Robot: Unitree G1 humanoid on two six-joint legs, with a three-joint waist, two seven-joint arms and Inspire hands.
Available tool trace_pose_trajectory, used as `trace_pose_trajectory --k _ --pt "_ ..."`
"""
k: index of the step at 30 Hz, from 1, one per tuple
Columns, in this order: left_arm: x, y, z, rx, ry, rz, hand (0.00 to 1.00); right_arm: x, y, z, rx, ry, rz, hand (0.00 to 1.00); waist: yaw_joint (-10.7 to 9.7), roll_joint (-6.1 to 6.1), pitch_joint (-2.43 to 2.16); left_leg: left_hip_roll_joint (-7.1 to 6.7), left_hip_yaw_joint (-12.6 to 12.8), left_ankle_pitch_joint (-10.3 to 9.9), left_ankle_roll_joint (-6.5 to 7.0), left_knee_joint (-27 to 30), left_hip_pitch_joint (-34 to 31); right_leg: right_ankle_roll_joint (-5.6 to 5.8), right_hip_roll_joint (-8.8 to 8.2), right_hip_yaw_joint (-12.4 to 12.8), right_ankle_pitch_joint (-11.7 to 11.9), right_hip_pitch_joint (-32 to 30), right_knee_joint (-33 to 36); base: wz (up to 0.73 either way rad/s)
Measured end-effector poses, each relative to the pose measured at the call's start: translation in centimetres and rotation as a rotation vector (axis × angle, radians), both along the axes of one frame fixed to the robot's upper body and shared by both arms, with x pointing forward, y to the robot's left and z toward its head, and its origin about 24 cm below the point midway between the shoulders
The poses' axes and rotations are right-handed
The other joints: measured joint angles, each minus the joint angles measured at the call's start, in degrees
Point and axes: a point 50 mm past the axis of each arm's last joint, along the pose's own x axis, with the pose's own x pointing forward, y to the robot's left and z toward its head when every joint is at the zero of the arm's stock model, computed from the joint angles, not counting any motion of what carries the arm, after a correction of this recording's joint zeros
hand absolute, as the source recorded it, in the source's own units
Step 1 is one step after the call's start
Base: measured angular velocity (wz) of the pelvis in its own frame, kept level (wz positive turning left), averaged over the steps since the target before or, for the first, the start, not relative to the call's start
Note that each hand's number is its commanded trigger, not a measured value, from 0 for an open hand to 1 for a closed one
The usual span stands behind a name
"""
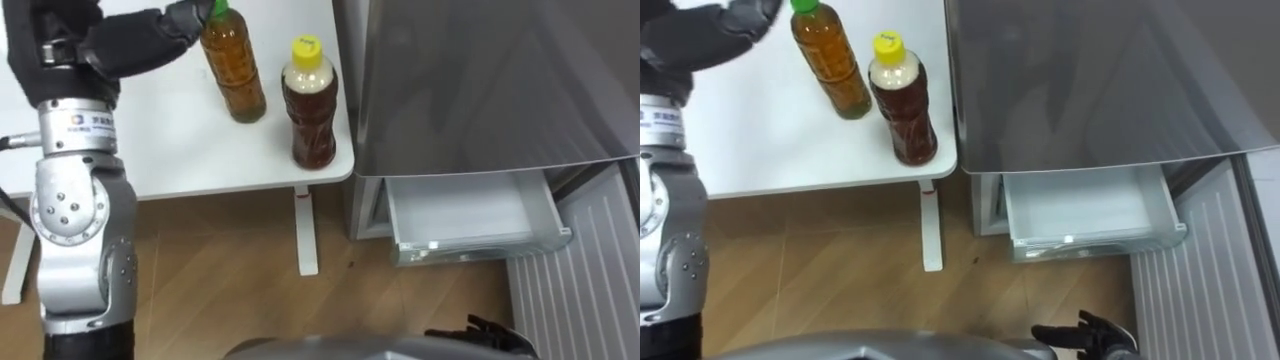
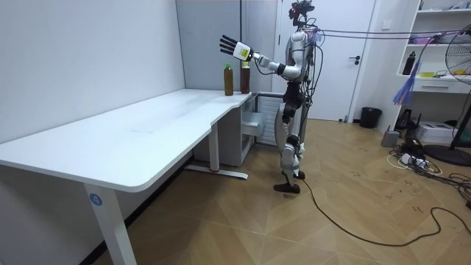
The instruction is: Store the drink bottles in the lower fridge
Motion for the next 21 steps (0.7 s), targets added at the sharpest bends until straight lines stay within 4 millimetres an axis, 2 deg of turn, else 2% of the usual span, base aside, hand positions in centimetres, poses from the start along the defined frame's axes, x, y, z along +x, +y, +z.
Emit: trace_pose_trajectory --k 9,13,21 --pt "0.4 -2.1 0.6 0.044 -0.019 -0.203 0.00 0.4 0.0 0.0 0.003 0.006 -0.003 0.00 -1.3 -0.01 -0.06 0.00 -0.3 0.0 0.01 0.6 -0.1 0.00 -0.05 0.0 0.0 0.0 0.7 0.00" --pt "0.4 -2.3 0.5 0.067 -0.009 -0.252 0.00 0.5 -0.1 0.0 0.000 0.003 -0.008 0.00 -1.6 0.61 -0.33 0.04 -0.3 0.0 0.01 0.7 -0.1 0.00 0.00 0.1 0.0 0.1 0.7 0.00" --pt "0.4 -2.4 0.5 0.116 -0.003 -0.316 0.00 0.3 -0.6 0.1 -0.010 0.018 -0.018 0.00 -1.8 1.16 -0.12 -0.03 -1.0 0.0 0.01 1.4 0.0 -0.01 0.04 0.0 0.0 0.7 0.6 0.03"
